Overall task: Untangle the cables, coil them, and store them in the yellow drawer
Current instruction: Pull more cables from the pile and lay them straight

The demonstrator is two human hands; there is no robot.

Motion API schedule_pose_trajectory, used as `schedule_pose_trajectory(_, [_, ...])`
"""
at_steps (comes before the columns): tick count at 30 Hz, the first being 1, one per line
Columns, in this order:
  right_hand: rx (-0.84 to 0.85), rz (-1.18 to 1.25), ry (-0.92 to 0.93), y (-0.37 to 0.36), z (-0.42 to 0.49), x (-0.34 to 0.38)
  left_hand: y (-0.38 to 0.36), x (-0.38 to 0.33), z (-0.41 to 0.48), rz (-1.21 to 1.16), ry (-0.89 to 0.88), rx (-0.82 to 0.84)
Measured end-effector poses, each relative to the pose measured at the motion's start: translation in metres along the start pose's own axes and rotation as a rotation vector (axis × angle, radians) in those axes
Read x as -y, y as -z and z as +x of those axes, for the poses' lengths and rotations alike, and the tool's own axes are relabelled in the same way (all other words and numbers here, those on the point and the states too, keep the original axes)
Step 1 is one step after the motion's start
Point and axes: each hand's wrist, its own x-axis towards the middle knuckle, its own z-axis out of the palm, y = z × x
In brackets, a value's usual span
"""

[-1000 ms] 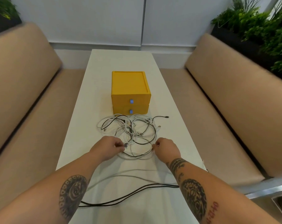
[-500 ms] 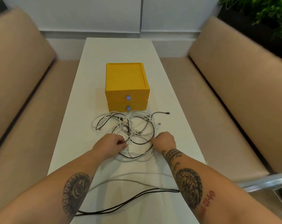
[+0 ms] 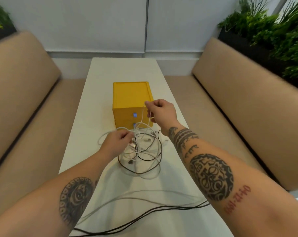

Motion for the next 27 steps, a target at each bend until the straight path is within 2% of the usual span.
schedule_pose_trajectory(4, [0.031,0.161,0.092,-0.006,-0.003,0.063,0.025,-0.044,0.006,-0.319,-0.007,-0.093])
schedule_pose_trajectory(8, [0.056,0.234,0.201,-0.008,-0.009,0.113,0.055,-0.081,0.008,-0.541,-0.059,-0.030])
schedule_pose_trajectory(13, [0.087,0.344,0.245,-0.007,-0.023,0.154,0.078,-0.108,-0.001,-0.446,-0.198,0.182])
schedule_pose_trajectory(17, [0.082,0.479,0.253,0.001,-0.028,0.177,0.079,-0.108,-0.013,-0.263,-0.222,0.231])
schedule_pose_trajectory(20, [0.051,0.582,0.237,0.015,-0.032,0.189,0.082,-0.093,-0.014,-0.124,-0.252,0.083])
schedule_pose_trajectory(22, [0.015,0.664,0.212,0.026,-0.035,0.189,0.089,-0.080,-0.013,-0.115,-0.229,-0.058])
schedule_pose_trajectory(24, [-0.034,0.745,0.181,0.038,-0.037,0.183,0.100,-0.070,-0.011,-0.168,-0.175,-0.175])
schedule_pose_trajectory(27, [-0.133,0.789,0.115,0.053,-0.038,0.166,0.119,-0.079,-0.010,-0.334,-0.162,-0.234])
